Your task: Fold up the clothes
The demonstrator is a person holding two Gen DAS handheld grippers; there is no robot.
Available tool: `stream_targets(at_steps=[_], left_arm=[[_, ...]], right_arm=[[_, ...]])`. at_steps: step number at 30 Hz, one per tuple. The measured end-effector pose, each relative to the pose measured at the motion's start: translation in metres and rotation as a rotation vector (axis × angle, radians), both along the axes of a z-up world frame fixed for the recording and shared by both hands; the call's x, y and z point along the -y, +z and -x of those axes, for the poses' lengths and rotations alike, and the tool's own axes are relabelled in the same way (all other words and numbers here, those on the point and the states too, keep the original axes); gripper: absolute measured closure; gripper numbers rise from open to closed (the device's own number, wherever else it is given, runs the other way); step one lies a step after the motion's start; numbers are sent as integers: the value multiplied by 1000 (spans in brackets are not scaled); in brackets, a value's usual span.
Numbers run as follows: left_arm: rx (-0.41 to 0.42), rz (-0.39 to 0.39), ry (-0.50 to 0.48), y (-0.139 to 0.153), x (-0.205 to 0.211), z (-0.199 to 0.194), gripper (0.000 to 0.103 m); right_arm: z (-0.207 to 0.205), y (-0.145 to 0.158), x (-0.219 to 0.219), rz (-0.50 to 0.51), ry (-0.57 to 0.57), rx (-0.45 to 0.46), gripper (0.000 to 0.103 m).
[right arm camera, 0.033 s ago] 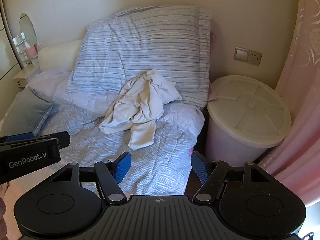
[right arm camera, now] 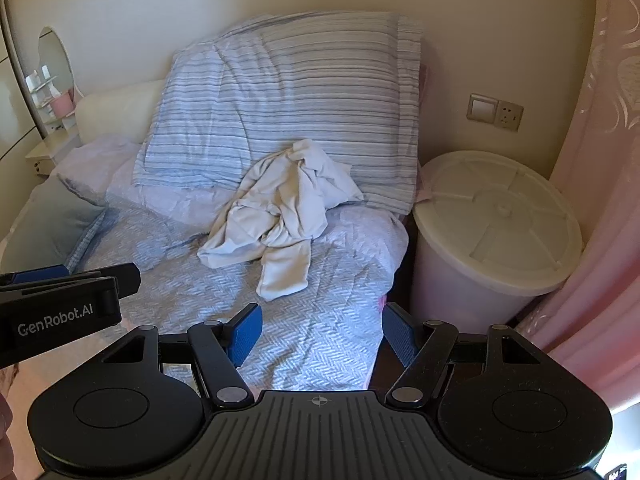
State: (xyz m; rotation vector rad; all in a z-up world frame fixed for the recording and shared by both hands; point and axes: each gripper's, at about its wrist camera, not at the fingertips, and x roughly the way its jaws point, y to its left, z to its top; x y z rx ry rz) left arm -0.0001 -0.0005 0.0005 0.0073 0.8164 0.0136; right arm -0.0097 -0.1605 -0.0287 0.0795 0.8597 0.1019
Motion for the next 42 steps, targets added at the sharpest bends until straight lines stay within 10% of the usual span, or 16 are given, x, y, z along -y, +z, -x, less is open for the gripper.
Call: stream_targets(at_steps=[42], left_arm=[[-31,4,-1,-10,-24,-17,38]], right_arm=[[-17,-2,-22,11,30,-22,33]])
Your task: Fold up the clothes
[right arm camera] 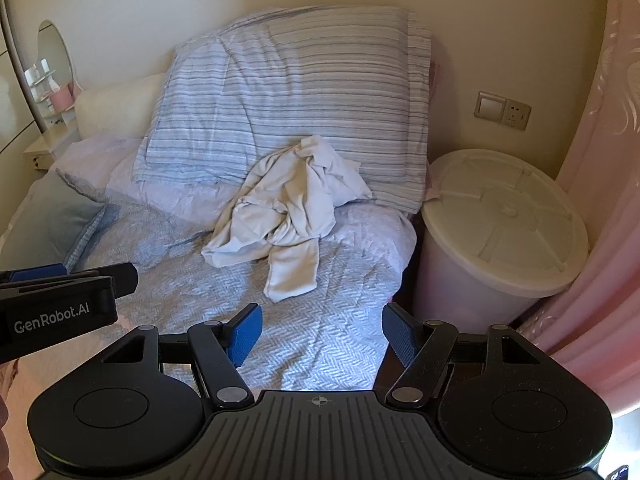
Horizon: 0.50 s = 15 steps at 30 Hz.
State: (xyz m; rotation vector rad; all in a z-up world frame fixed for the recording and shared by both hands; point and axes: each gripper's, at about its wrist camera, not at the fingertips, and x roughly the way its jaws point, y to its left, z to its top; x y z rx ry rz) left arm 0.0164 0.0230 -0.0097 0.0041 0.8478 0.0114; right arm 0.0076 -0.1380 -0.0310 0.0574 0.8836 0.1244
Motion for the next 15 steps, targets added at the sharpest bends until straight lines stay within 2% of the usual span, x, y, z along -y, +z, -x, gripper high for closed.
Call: stream_targets(at_steps=[10,15], left_arm=[[-60,14,13,-21,-3,-13,38],[-126,20,35,-44,-8,-23,38]], right_arm=[[-11,-16,2,11,-11,-31,33],[-26,-37,8,-13,-16,-104,33]])
